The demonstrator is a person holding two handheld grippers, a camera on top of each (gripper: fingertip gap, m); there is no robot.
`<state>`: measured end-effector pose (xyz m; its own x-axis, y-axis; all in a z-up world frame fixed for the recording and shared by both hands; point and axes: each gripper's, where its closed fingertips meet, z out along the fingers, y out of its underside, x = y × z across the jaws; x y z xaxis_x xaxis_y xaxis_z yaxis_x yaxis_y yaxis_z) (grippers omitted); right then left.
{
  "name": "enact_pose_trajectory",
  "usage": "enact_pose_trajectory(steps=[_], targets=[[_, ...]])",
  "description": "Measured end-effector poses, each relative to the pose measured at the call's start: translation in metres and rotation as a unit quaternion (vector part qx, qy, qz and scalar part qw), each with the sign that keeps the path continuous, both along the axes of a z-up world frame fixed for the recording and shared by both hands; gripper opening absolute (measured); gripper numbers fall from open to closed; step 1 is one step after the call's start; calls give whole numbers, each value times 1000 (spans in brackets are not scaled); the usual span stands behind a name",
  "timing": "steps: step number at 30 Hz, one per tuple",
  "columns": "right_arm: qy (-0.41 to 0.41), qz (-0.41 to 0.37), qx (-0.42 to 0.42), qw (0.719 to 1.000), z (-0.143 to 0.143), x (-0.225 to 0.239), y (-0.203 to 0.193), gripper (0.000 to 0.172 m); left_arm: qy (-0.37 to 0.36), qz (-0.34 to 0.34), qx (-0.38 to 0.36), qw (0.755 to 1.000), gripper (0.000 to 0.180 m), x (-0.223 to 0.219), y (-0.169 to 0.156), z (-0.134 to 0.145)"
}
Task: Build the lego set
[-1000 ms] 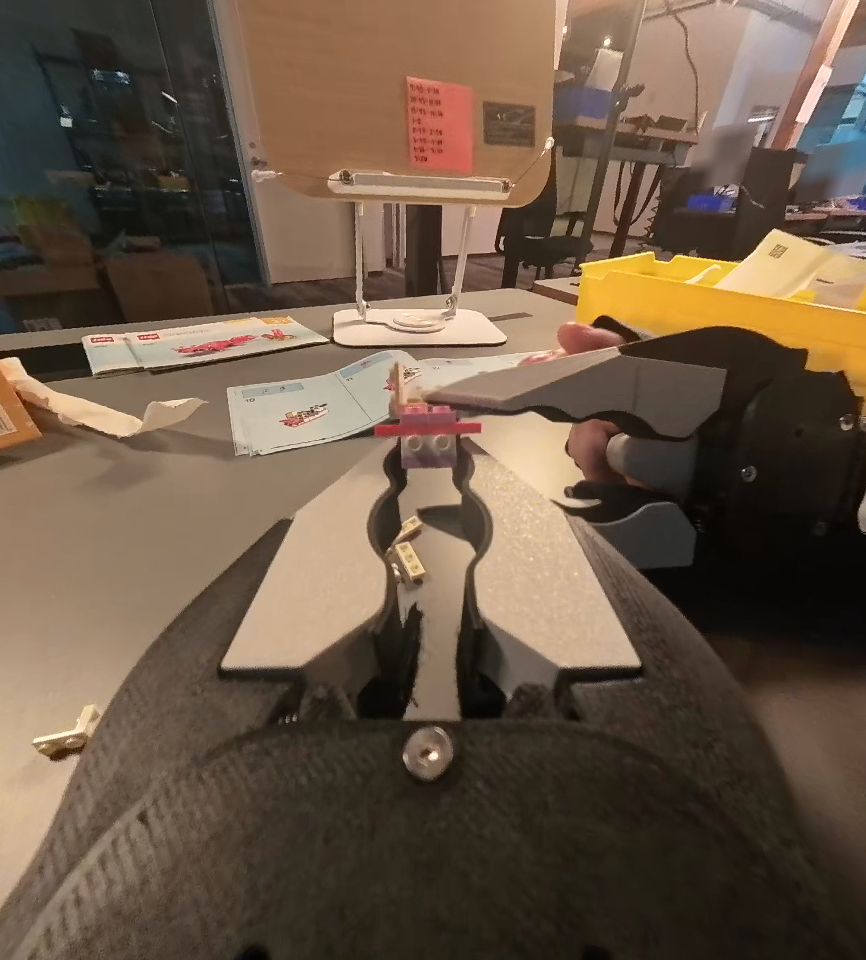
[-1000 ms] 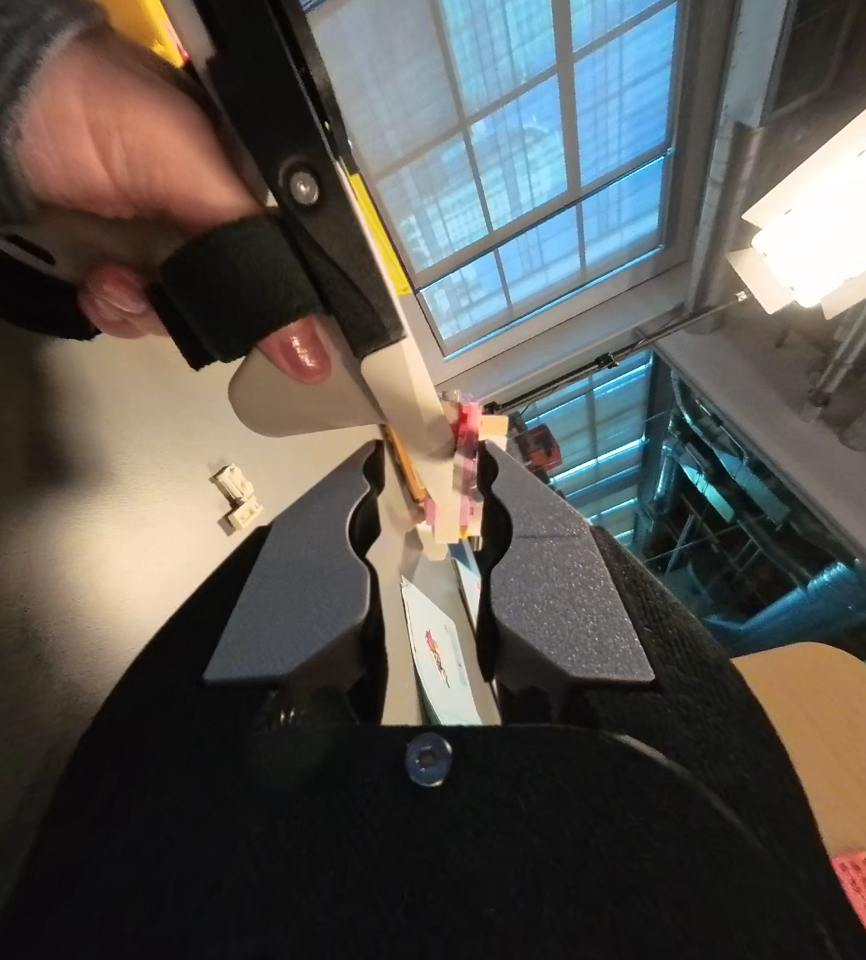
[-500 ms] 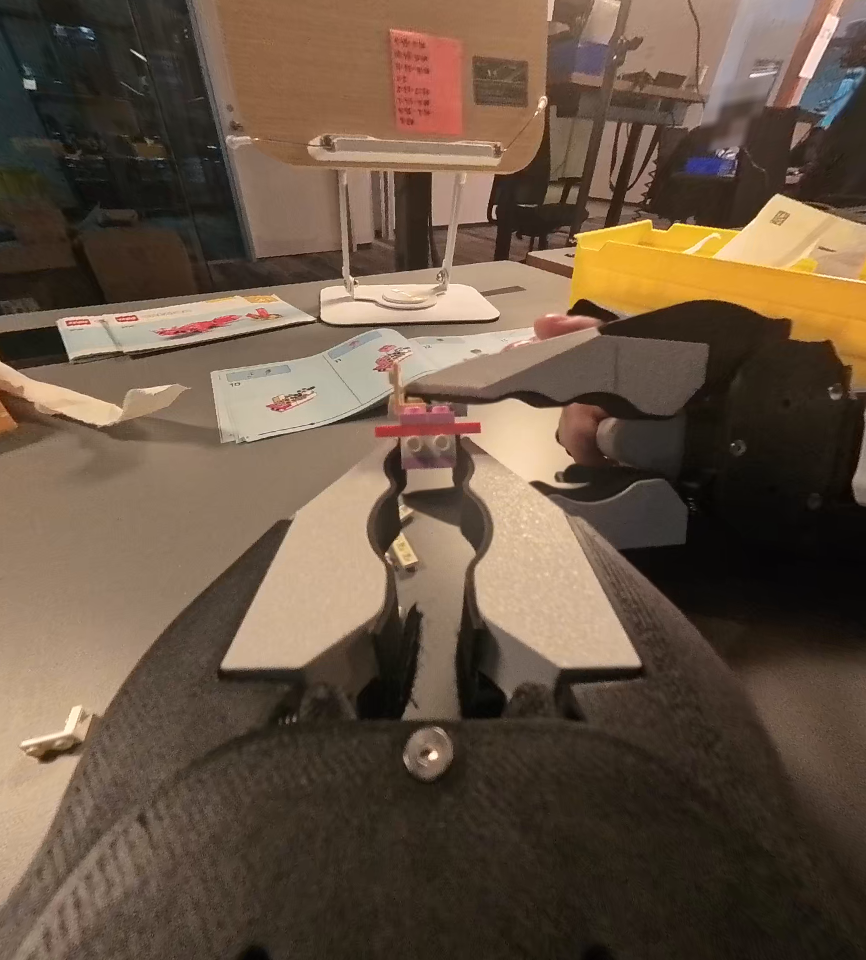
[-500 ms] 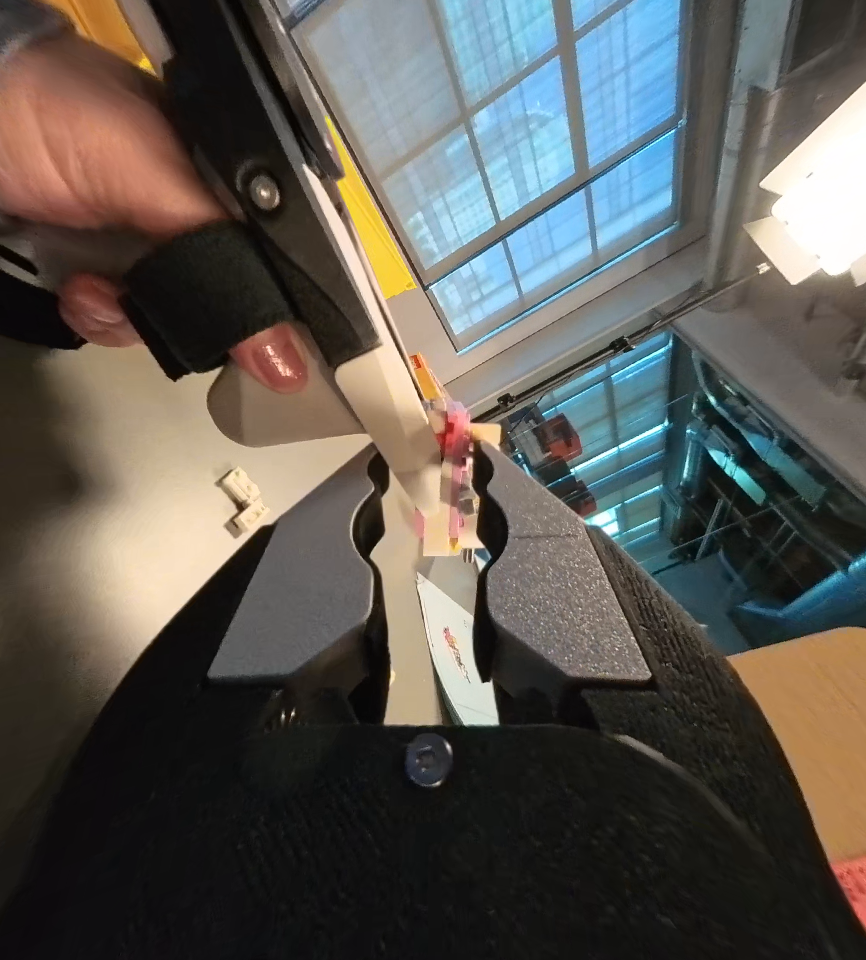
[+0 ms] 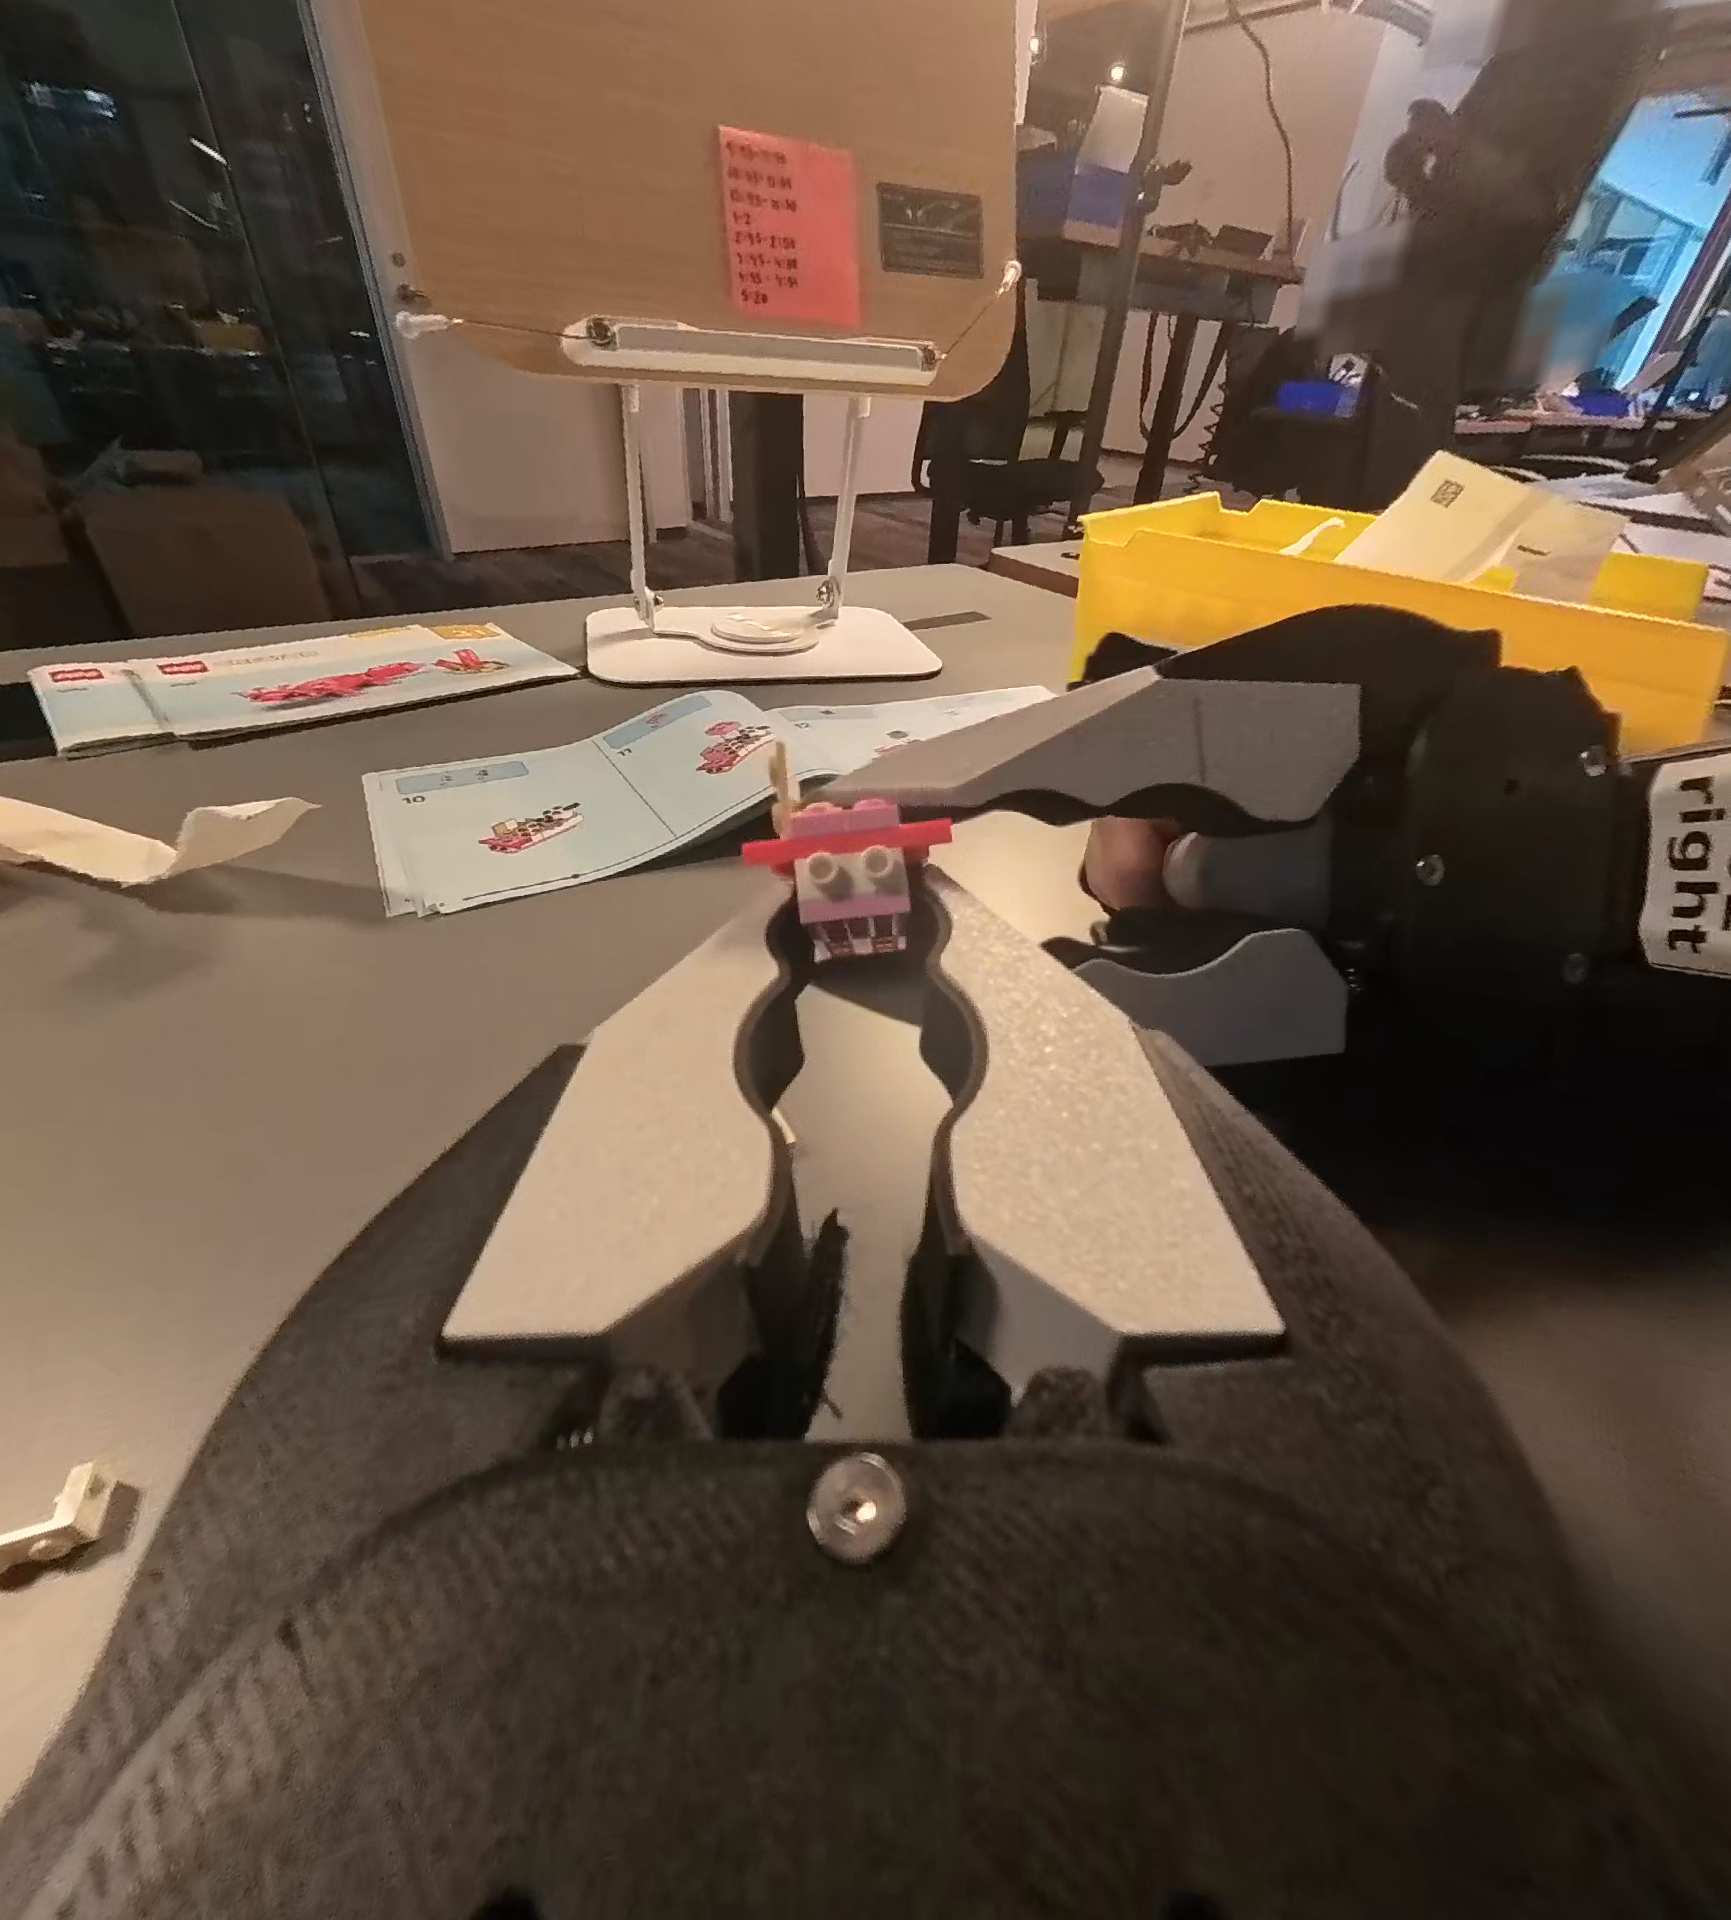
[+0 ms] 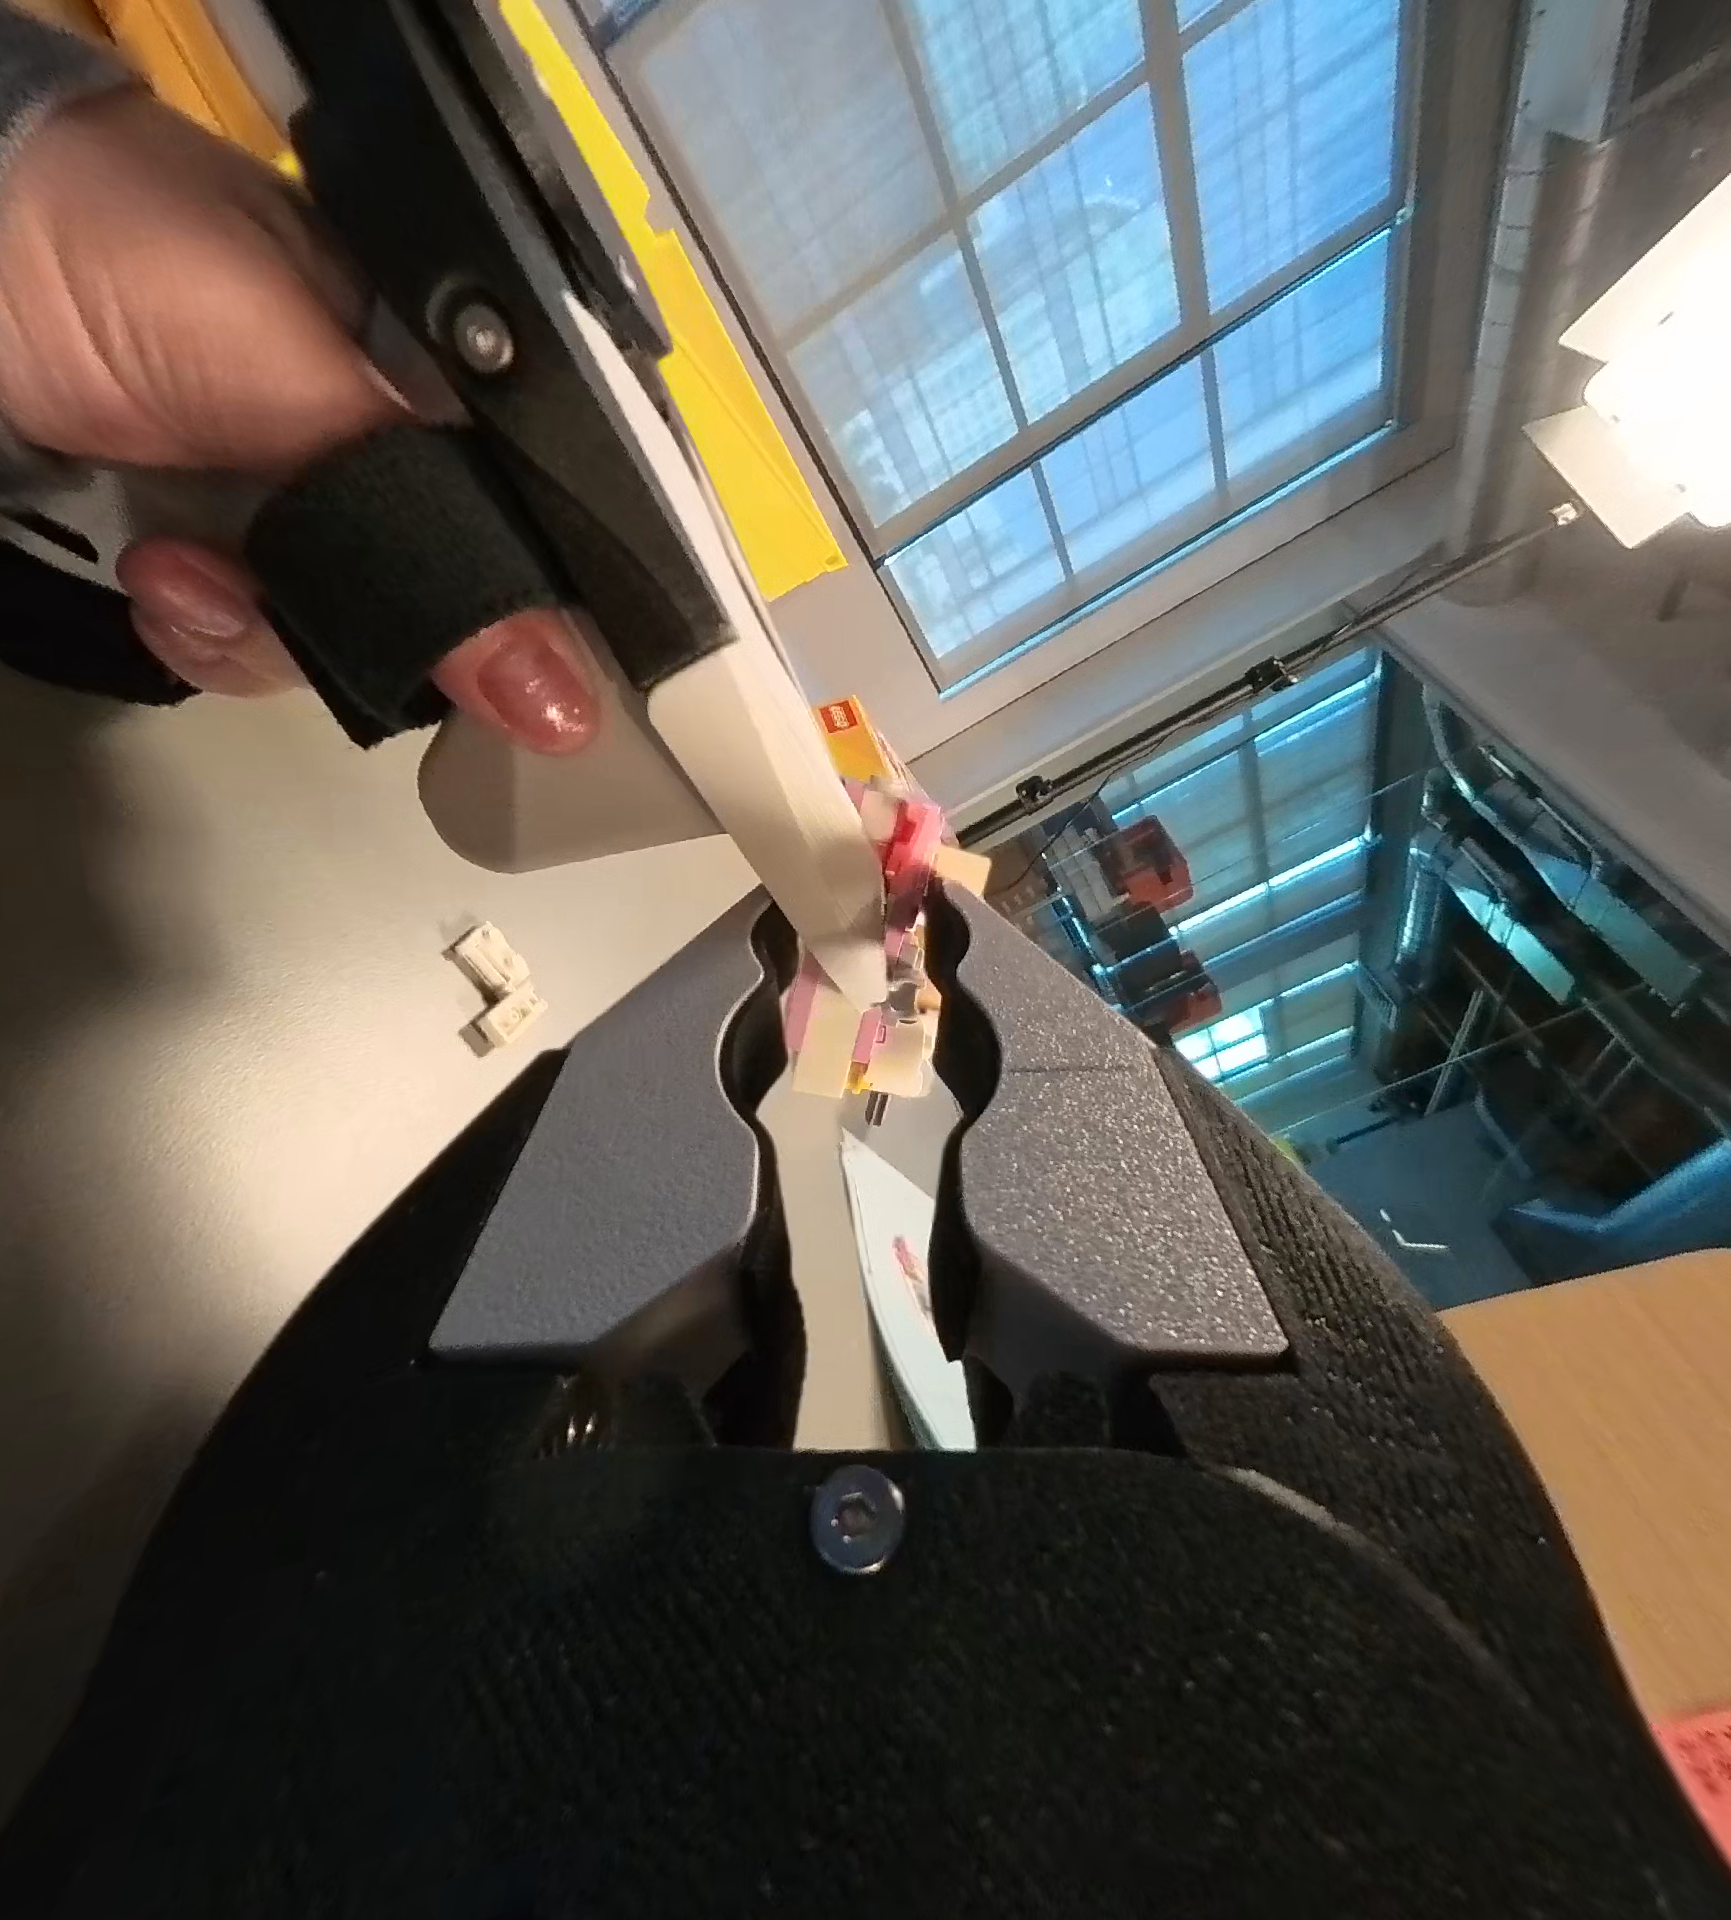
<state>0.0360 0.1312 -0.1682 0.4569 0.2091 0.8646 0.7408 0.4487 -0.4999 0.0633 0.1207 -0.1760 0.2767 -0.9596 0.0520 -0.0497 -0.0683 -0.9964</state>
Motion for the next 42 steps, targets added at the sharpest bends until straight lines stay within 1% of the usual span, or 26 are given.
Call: enact_pose_trajectory(steps=[4, 7, 10, 16, 28, 32, 34, 36, 39, 42], targets=[[-3, -1, -2, 1000, -1, 1, 0, 21, -2, -6, -12, 1000, 15, 1, 0, 0], [40, 12, -11, 999, 1, -1, -1, 23, -11, -11, -19, 1000, 15, 1, -1, 1], [54, 20, -16, 998, 1, -3, -3, 27, -13, -14, -19, 1000, 15, 1, -2, 2], [43, 19, 9, 999, 4, -4, -6, 32, -10, -24, -17, 1000, 15, 2, -4, 1], [9, 20, 8, 1000, 4, -4, -6, 25, -16, -36, -36, 999, 15, 2, -6, 1], [37, 21, 5, 999, 5, -5, -7, 27, -19, -35, -30, 999, 15, 2, -6, 2], [49, 20, -3, 999, 5, -5, -7, 29, -24, -22, -27, 999, 15, 0, -3, 4], [62, 17, -13, 998, 5, -2, -6, 35, -33, -21, -32, 999, 15, -2, -2, 5], [64, 18, -18, 998, 5, 0, -6, 34, -38, -23, -41, 998, 15, -3, -1, 6], [54, 17, -9, 998, 4, -2, -7, 29, -33, -24, -36, 999, 16, -2, -2, 5]])
